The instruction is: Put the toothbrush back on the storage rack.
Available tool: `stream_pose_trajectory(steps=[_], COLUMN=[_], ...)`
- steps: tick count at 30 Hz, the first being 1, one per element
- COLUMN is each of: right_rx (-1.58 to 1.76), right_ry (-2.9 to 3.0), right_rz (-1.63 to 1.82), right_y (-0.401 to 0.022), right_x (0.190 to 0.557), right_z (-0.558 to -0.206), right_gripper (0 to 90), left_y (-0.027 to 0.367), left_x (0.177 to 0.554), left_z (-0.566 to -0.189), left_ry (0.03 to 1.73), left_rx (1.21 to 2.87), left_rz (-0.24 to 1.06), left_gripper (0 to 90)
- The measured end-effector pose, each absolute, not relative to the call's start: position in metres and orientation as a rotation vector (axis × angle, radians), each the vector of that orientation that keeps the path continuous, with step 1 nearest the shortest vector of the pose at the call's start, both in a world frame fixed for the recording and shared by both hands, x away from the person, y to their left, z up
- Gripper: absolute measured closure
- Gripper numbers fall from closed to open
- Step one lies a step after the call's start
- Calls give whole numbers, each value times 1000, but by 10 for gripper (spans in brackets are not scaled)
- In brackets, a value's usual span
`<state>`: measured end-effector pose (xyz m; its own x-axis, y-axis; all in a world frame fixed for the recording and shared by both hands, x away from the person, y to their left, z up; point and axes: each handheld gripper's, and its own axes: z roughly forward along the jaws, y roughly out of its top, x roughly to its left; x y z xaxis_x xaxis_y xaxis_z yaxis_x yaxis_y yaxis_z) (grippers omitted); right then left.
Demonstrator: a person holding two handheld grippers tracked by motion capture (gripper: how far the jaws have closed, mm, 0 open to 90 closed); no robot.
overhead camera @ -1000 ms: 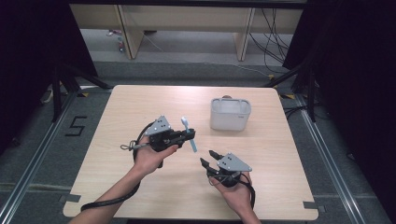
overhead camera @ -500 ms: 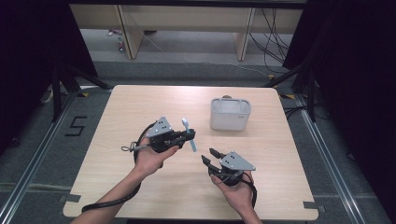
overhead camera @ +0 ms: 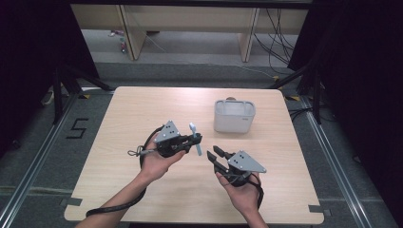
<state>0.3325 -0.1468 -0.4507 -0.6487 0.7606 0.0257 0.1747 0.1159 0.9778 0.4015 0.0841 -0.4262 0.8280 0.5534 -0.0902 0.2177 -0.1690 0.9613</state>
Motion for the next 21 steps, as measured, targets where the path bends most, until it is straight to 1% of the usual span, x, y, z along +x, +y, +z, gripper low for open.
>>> stream_pose_trajectory(steps=[5,9,16,21], right_rx=[867,853,824,865], right_ry=[1845,1861,1869,1883], right_rz=[1635,1631,1678,1678], right_y=[-148,-144,-138,-133], right_x=[334,334,339,337], right_z=[-434,-423,-418,-417], right_gripper=[716,722,731,730], left_y=[79,75,67,63], left_x=[399,395,388,385], left_z=[-428,-428,-428,-430], left_ry=[584,563,529,514], left_rx=[1764,1778,1799,1809], left_rz=[330,334,340,341], left_gripper=[836,835,835,835])
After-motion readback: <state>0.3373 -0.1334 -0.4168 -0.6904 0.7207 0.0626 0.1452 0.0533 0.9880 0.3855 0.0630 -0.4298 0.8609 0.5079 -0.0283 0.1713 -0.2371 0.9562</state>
